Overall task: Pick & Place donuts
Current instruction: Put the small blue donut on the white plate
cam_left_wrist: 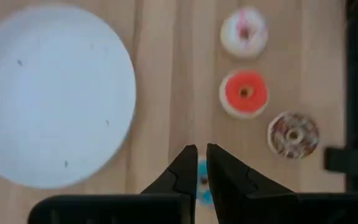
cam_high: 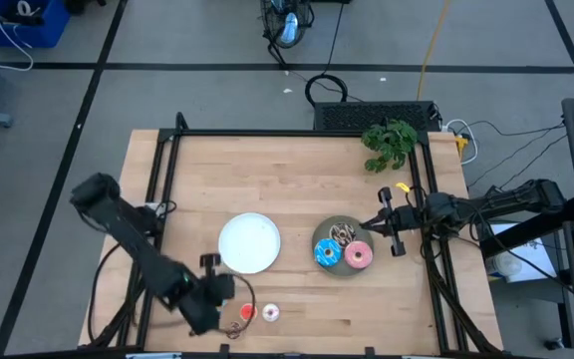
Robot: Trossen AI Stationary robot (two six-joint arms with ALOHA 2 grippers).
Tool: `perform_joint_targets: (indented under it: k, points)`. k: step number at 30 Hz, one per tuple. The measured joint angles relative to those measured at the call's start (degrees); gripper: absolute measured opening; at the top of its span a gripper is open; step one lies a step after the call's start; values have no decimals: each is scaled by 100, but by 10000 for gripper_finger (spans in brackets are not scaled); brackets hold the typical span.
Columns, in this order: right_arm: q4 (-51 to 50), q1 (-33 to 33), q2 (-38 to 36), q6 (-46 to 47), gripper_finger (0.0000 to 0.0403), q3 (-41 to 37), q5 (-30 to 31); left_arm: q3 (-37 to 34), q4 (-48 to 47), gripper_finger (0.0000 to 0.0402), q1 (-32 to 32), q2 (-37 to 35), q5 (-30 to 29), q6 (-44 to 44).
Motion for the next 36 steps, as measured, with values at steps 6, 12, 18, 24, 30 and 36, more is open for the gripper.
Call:
perform_joint_targets:
  k: [6,12,18,24,30,36]
  points:
    - [-13,0,2,-11,0,0,-2,305,-781,42,-136,707,432,-481]
    - [-4,0,2,-17,0,0,-2,320,-630,49,-315,832,501,-503]
    - [-62,0,0,-20,0,0,-2,320,-615,120,-142,824,594,-698]
    - [-63,0,0,-39,0,0,-3,264,-612,214,67,824,518,-1078]
    - [-66,0,0,-87,0,0,-4,27,-370,269,61,824,620,-1278]
    - [-70,0,2,-142,0,0,-4,-336,-84,294,52,824,902,-1263]
